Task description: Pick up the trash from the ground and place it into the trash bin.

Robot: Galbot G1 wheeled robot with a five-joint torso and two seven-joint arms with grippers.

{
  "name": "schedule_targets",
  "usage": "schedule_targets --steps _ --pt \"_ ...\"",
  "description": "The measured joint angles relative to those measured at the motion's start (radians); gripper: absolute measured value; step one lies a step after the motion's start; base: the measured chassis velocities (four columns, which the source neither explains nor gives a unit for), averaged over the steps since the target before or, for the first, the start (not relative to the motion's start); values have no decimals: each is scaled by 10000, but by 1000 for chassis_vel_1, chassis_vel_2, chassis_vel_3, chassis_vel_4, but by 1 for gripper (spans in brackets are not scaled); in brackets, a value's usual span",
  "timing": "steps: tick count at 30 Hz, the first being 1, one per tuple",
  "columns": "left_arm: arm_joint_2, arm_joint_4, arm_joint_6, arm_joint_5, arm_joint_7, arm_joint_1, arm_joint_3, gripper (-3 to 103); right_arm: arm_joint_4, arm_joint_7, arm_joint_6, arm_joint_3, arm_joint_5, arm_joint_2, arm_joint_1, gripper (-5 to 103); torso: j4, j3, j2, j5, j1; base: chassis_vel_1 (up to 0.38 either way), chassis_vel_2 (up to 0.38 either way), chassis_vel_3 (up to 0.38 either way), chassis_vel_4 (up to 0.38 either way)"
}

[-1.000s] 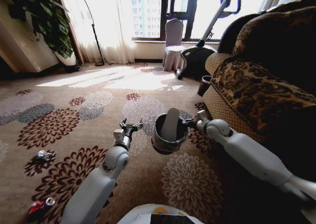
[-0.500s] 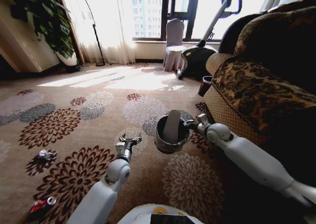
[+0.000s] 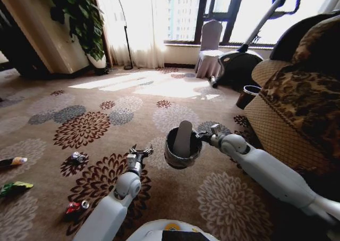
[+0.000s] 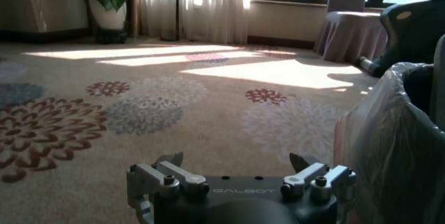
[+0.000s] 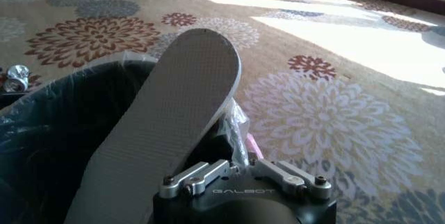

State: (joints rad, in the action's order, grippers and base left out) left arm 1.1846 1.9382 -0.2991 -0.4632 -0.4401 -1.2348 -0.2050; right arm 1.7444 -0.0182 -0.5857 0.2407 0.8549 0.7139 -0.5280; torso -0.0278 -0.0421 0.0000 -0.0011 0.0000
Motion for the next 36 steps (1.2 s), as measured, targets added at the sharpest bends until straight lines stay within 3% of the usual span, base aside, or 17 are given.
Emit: schedule_targets --steps 3,15,21,27,28,36 --pt "37 -26 38 123 83 -31 49 100 69 0 -49 -140 -1 -76 -181 1 7 1 0 19 0 412 412 -204 -202" --pt "105 -188 309 435 176 -126 187 100 579 -16 -26 -864 -31 -177 -1051 1 -6 2 0 10 -1 363 388 -164 -141" --pt "134 -410 667 822 149 -181 203 100 755 -1 48 -1228 -92 -219 -1533 1 17 1 0 20 0 -3 12 43 45" --pt "-17 -199 511 779 125 -612 68 100 942 -4 27 -1546 -273 -349 -1922 1 12 1 1 9 0 -25 -29 9 2" --pt "-353 11 526 740 292 -1122 -211 100 933 -1 38 -1801 -412 -408 -2159 1 -3 2 0 8 0 0 0 0 0" --pt "-719 165 1124 702 1009 -2228 -1131 100 941 4 155 -2532 -745 -565 -3047 1 12 1 1 9 0 1 -7 -6 3"
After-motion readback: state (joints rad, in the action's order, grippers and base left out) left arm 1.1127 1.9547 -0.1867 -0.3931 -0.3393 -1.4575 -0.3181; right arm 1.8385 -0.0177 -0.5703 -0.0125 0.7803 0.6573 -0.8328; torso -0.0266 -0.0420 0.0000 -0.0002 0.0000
